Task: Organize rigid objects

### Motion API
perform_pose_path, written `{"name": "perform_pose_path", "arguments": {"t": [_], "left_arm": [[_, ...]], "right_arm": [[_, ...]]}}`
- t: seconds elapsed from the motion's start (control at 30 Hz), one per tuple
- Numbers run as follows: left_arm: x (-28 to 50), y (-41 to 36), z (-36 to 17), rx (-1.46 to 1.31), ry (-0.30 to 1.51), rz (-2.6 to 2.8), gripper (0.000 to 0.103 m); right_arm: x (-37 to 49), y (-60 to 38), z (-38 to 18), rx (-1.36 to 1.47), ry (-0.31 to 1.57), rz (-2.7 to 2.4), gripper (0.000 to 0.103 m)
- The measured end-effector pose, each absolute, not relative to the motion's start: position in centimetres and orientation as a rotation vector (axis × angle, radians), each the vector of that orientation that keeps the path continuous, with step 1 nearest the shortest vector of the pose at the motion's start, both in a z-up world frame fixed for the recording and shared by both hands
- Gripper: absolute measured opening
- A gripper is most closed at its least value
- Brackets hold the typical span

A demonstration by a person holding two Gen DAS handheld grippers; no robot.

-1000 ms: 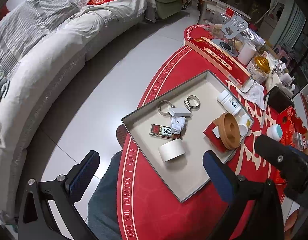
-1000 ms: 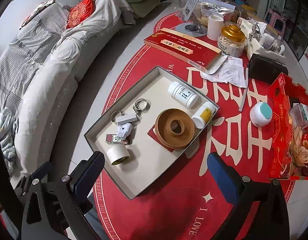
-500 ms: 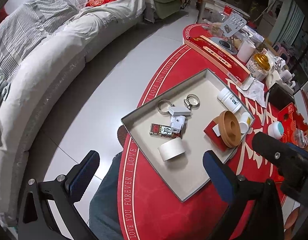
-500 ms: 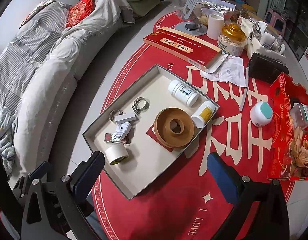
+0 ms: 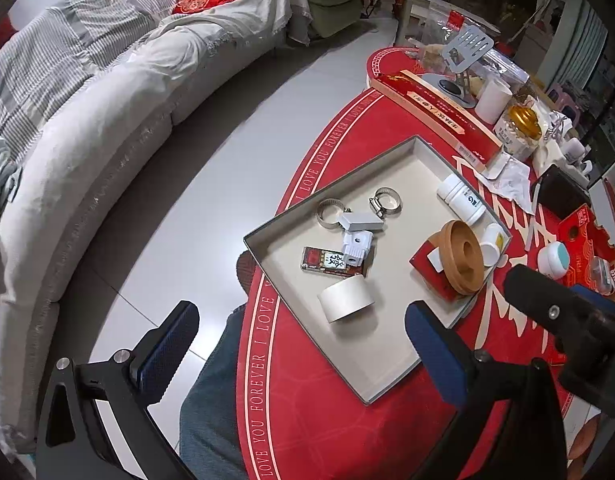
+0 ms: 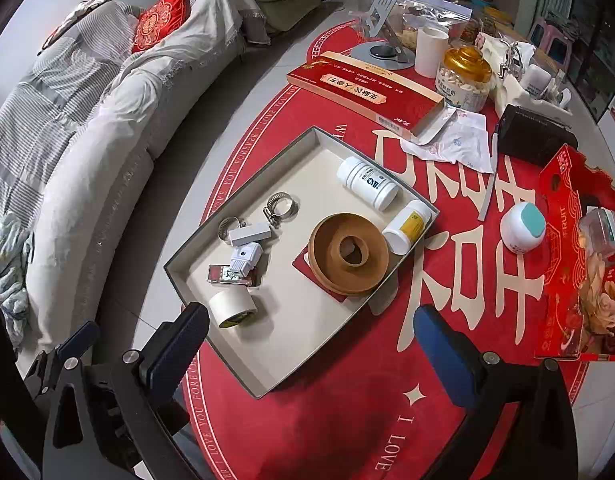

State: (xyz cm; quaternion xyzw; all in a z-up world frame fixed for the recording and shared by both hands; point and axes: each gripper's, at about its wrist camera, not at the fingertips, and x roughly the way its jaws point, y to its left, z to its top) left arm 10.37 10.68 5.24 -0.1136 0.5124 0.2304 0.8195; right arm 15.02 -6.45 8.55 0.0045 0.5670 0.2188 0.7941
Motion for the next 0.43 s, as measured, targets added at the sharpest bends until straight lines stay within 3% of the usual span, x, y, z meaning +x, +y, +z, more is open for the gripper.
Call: {"name": "perform_pose_path", "arguments": {"t": [0.43], "left_arm": [[10.22,10.99,4.95,-0.259,1.057,0.481,0.103]], "right_arm": [[15.18,-6.54,8.25,0.007,1.223,0.469,0.103]]}}
